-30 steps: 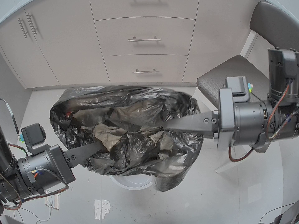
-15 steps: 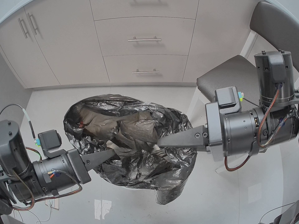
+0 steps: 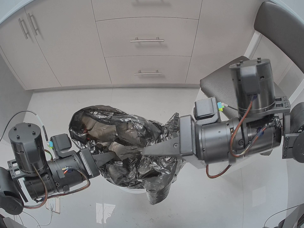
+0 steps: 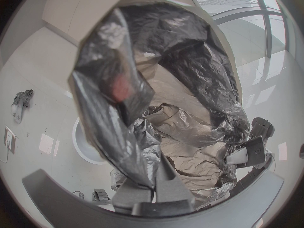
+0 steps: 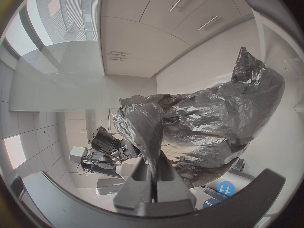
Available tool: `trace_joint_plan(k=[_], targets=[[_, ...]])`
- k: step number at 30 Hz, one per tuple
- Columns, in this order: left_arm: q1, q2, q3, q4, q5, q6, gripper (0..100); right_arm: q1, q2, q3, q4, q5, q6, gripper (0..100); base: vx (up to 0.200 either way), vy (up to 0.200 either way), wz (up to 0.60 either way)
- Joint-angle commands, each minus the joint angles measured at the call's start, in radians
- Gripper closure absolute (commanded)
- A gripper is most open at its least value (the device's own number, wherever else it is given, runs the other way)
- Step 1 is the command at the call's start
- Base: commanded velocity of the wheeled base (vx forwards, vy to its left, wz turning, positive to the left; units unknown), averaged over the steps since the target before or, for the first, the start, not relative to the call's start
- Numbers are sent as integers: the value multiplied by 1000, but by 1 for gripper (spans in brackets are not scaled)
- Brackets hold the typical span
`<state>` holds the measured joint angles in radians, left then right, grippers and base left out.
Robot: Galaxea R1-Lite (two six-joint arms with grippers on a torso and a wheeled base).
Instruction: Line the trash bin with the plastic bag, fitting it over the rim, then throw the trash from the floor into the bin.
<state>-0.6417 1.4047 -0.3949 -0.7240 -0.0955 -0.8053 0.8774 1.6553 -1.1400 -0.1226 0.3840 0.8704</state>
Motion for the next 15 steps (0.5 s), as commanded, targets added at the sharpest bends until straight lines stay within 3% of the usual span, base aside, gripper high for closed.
trace_joint_plan(k=[1, 10, 15], targets=[[22, 19, 22, 0, 0, 0, 100, 17, 64, -10, -2, 3, 1, 100, 0, 0, 0], [66, 17, 83, 0, -1, -6, 100, 58, 169, -40, -3, -4, -1, 100, 0, 0, 0], [93, 23, 105, 3, 11, -8, 100, 83, 254, -86, -3, -113, -4, 100, 0, 0, 0]])
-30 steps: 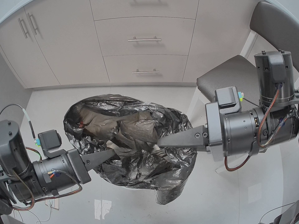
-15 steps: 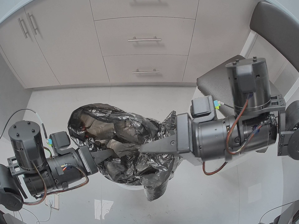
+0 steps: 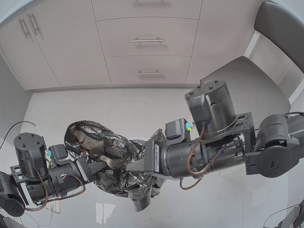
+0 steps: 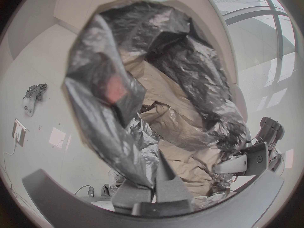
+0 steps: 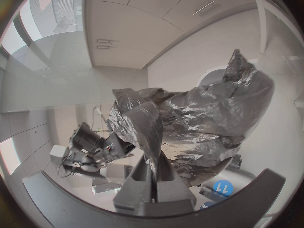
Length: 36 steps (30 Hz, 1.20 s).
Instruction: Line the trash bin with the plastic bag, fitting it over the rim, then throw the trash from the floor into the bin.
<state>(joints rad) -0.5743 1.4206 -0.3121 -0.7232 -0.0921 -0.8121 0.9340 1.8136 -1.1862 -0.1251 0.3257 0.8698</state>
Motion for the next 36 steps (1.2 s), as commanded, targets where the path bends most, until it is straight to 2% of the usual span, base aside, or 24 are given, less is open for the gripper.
trace_joint_plan(k=[1, 10, 25, 31, 36], targets=[[25, 7, 22, 2, 8, -1, 100, 26, 96, -39, -1, -54, -3, 100, 0, 0, 0], [85, 11, 87, 2, 3, -1, 100, 54, 193, -110, 2, -73, -2, 100, 0, 0, 0], [86, 60, 88, -15, 2, -1, 100, 32, 250, -115, 1, -82, 0, 100, 0, 0, 0], [86, 161, 87, -84, 5, 2, 100, 8, 268, -118, 1, -86, 0, 100, 0, 0, 0], [99, 268, 102, -228, 6, 14, 100, -20, 296, -130, -1, -113, -8, 100, 0, 0, 0]])
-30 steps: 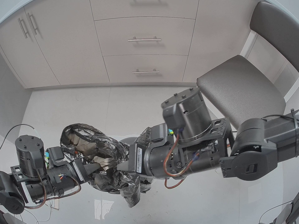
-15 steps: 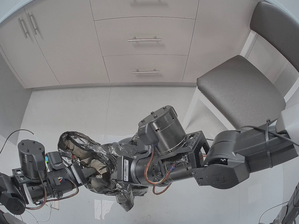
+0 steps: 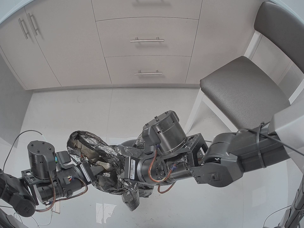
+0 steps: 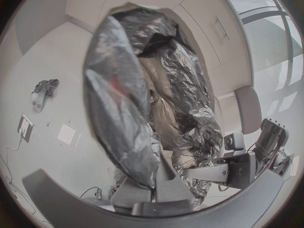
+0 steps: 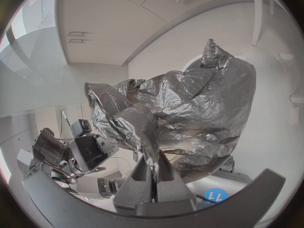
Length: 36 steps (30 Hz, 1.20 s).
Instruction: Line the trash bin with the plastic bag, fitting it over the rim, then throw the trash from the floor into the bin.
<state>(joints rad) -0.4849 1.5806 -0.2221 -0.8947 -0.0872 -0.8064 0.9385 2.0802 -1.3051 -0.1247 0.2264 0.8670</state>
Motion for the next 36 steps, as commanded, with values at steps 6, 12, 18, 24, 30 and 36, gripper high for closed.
trace_joint_plan(k=[6, 12, 18, 24, 30, 36], targets=[[29, 275, 6, -228, 3, 42, 100, -70, 64, -39, -1, -16, -36, 100, 0, 0, 0], [46, 449, 3, -415, 6, 93, 100, -86, 107, -74, -1, -36, -39, 100, 0, 0, 0], [52, 587, -20, -553, 4, 95, 100, -113, 133, -100, -1, -42, -39, 100, 0, 0, 0], [52, 651, -106, -553, -2, 95, 100, -152, 135, -111, -1, -44, -39, 100, 0, 0, 0], [48, 687, -177, -544, -6, 93, 100, -168, 121, -108, -1, -44, -39, 100, 0, 0, 0], [54, 688, -210, -537, -5, 93, 100, -182, 67, -98, 5, -42, -40, 100, 0, 0, 0]])
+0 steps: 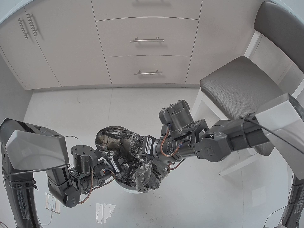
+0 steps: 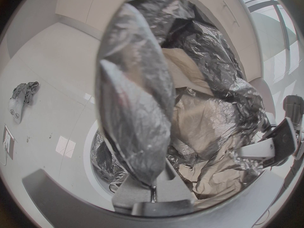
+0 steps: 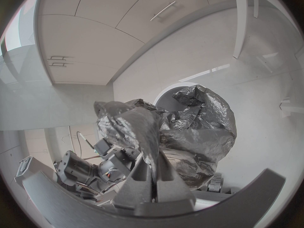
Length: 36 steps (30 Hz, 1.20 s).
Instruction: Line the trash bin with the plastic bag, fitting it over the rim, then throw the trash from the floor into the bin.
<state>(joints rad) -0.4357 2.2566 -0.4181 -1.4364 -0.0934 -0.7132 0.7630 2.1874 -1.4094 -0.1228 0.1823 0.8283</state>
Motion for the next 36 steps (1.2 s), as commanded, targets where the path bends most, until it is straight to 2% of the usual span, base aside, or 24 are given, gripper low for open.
trace_joint_plan(k=[1, 6, 15, 20, 28, 36], targets=[[6, 4, -14, 22, 1, 0, 100, -10, -48, 7, 8, 2, -5, 100, 0, 0, 0], [49, -60, -14, 99, 3, 0, 100, -10, -87, 33, 14, 2, -60, 100, 0, 0, 0], [104, -178, 9, 220, 4, 12, 100, 58, -123, 118, 12, 2, -66, 100, 0, 0, 0], [124, -172, 51, 220, 6, 57, 100, 81, -123, 119, 15, 6, -64, 100, 0, 0, 0], [198, -138, 71, 217, 3, 109, 100, 102, -110, 133, 14, 8, -64, 100, 0, 0, 0], [193, -94, 84, 208, 1, 112, 100, 127, -100, 179, 14, 8, -64, 100, 0, 0, 0]])
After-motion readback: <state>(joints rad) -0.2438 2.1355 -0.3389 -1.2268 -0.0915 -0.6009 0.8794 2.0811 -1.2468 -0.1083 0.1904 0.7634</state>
